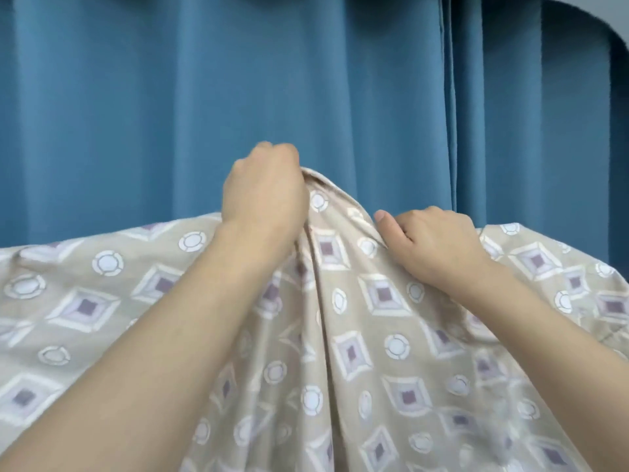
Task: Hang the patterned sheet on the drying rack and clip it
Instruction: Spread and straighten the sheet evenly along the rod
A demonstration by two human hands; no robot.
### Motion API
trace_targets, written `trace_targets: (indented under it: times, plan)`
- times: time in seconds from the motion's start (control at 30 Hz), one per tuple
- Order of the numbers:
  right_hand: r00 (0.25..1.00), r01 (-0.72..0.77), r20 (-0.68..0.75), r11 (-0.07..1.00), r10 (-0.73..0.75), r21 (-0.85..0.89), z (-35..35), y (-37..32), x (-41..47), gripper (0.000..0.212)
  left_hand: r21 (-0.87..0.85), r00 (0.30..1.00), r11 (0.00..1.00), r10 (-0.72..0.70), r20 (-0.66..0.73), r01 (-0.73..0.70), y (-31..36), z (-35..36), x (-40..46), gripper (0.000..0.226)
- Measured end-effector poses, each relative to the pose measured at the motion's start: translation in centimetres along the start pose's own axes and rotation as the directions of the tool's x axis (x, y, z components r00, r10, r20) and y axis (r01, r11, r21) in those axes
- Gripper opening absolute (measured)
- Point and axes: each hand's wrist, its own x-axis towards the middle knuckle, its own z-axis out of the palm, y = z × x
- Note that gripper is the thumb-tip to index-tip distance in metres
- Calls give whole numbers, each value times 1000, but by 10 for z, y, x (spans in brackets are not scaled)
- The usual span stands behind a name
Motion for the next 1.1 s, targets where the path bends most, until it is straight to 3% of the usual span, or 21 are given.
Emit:
trace_targets:
  times: [0.07, 0.1, 0.17, 0.2, 0.23, 0.27, 0.3, 0.37, 0.43, 0.47, 0.53, 0.6, 0.67, 0.77, 0.83, 0.93, 1.03, 1.1]
  plan:
    - [1000, 3, 20, 1000, -3, 24, -2, 1, 0, 63, 106, 954, 993, -77, 288, 49, -4, 20, 20, 11]
    - [999, -7, 43, 999, 5, 51, -4, 3, 0, 62, 143, 881, 989, -107, 460, 45, -5, 28, 24, 8]
    - [994, -65, 99, 991, 54, 117, -9, 10, 1, 59, 139, 657, 988, -66, 751, -60, -7, 45, 28, 16]
    - [992, -96, 96, 989, 86, 109, -12, 17, 0, 55, 116, 563, 985, -23, 826, -130, -7, 51, 30, 17]
    - [992, -117, 60, 992, 114, 44, -16, 25, 0, 52, 95, 514, 978, 14, 858, -184, -6, 53, 32, 17]
    - [987, -150, 39, 986, 153, -71, -20, 34, 1, 51, 73, 509, 977, 39, 860, -198, -7, 54, 33, 17]
    - [976, -191, 65, 961, 207, -202, -27, 44, 3, 54, 46, 535, 984, 53, 843, -170, -7, 53, 33, 17]
    - [905, -251, 252, 907, 344, -337, -45, 60, 8, 61, -16, 652, 995, 76, 754, -98, -2, 49, 31, 15]
    - [790, -307, 453, 906, 414, -292, -59, 66, 16, 60, -157, 780, 984, 159, 605, -79, 14, 43, 27, 25]
    - [763, -314, 505, 915, 402, -254, -62, 69, 20, 57, -282, 799, 957, 221, 559, -67, 28, 36, 23, 33]
    - [761, -301, 559, 942, 330, -147, -58, 74, 26, 48, -516, 736, 856, 367, 569, -28, 57, 20, 12, 43]
    - [730, -333, 628, 943, 268, -16, -46, 82, 27, 37, -571, 654, 813, 492, 574, -111, 84, 16, -2, 45]
    - [705, -462, 658, 876, 266, 141, -36, 91, 25, 35, -553, 675, 794, 554, 487, -253, 99, 24, -9, 40]
    - [749, -561, 570, 781, 337, 275, -29, 102, 22, 43, -599, 728, 740, 587, 355, -305, 102, 40, -8, 29]
    - [752, -573, 567, 757, 335, 313, -26, 106, 22, 46, -575, 750, 748, 579, 319, -332, 98, 46, -5, 25]
    - [726, -632, 589, 682, 354, 368, -30, 108, 17, 50, -327, 856, 844, 493, 158, -426, 95, 51, 5, 14]
    - [685, -694, 653, 562, 324, 449, -33, 116, 10, 54, -144, 936, 926, 352, -8, -349, 90, 51, 30, 8]
    - [647, -730, 717, 479, 259, 486, -33, 123, 6, 61, -53, 966, 967, 251, 56, -248, 90, 54, 43, 7]
